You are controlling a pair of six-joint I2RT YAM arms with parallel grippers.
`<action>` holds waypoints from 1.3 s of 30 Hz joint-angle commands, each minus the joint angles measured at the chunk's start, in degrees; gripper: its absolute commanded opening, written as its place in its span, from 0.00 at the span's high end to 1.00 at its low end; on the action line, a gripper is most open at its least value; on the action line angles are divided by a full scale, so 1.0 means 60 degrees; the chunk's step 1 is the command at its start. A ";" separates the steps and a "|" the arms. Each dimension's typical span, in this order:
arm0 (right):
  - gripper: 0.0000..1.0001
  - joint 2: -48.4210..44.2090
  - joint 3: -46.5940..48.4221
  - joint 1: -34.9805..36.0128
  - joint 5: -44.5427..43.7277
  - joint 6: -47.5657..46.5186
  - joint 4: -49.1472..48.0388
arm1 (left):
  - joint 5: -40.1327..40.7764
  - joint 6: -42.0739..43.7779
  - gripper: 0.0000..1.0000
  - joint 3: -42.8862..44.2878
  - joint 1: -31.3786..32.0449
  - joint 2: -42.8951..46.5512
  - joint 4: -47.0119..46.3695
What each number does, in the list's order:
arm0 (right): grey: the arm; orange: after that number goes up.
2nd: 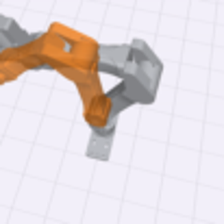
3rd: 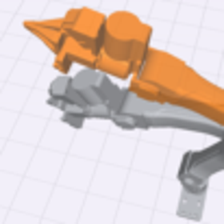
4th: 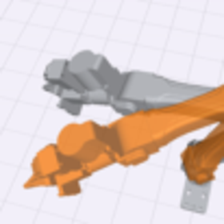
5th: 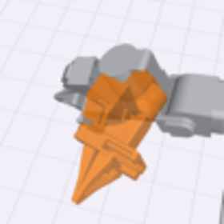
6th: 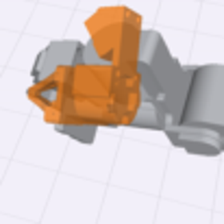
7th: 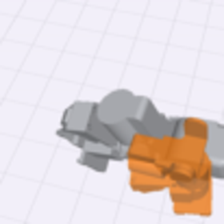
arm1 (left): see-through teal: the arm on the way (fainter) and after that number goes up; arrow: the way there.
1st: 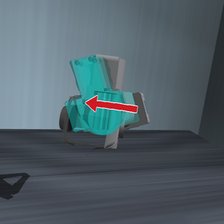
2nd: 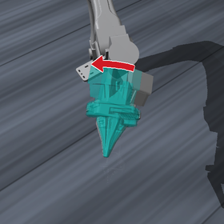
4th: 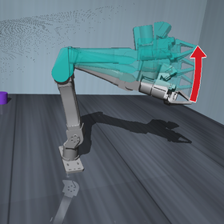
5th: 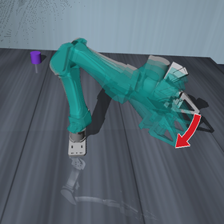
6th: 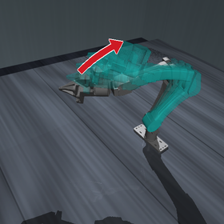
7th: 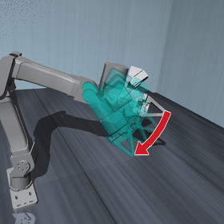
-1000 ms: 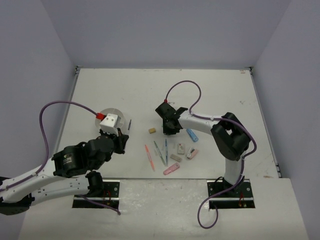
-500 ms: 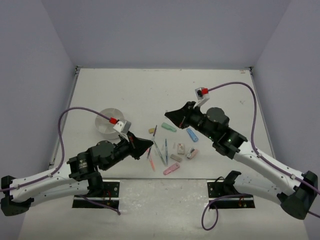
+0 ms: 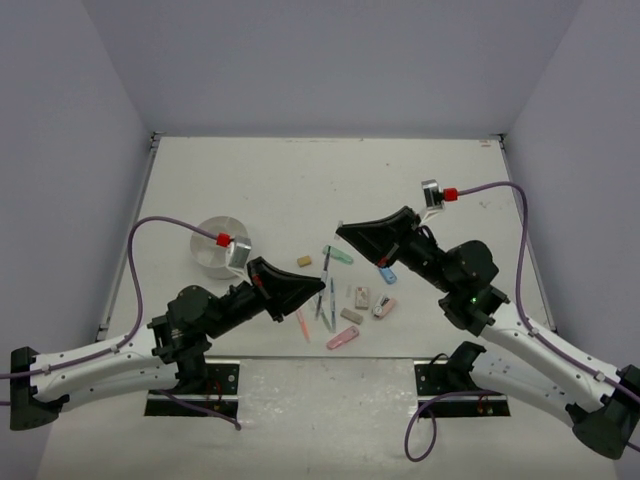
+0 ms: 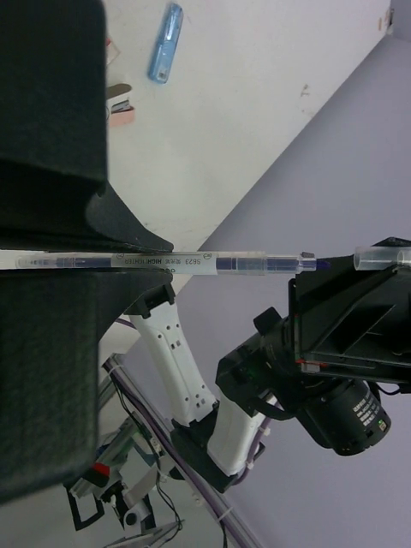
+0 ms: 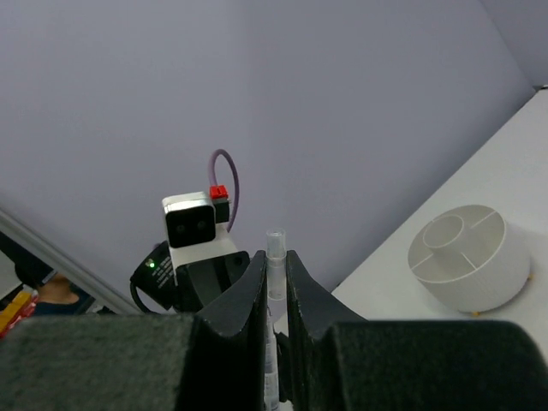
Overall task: Sort the stationery into containers
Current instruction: Close the pen cap on the pen.
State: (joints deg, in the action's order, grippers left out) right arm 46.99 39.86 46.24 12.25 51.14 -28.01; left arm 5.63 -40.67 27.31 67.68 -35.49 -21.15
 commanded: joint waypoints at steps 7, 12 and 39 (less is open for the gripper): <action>1.00 0.0254 -0.0110 0.0043 0.0976 0.0296 -0.1250 | 0.0292 -0.0312 1.00 0.0121 0.0029 -0.0267 -0.0577; 1.00 0.0260 -0.0081 0.0028 0.0911 0.0151 -0.1065 | 0.0329 -0.0297 1.00 0.0212 0.0032 -0.0335 -0.0507; 1.00 0.0392 -0.0030 0.0039 0.0620 -0.0082 -0.0617 | 0.0562 -0.0253 1.00 0.0326 0.0029 -0.0164 -0.0372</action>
State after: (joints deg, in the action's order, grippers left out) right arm 49.76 39.59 46.24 16.05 51.48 -30.76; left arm 7.73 -42.42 27.31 67.68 -36.64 -21.71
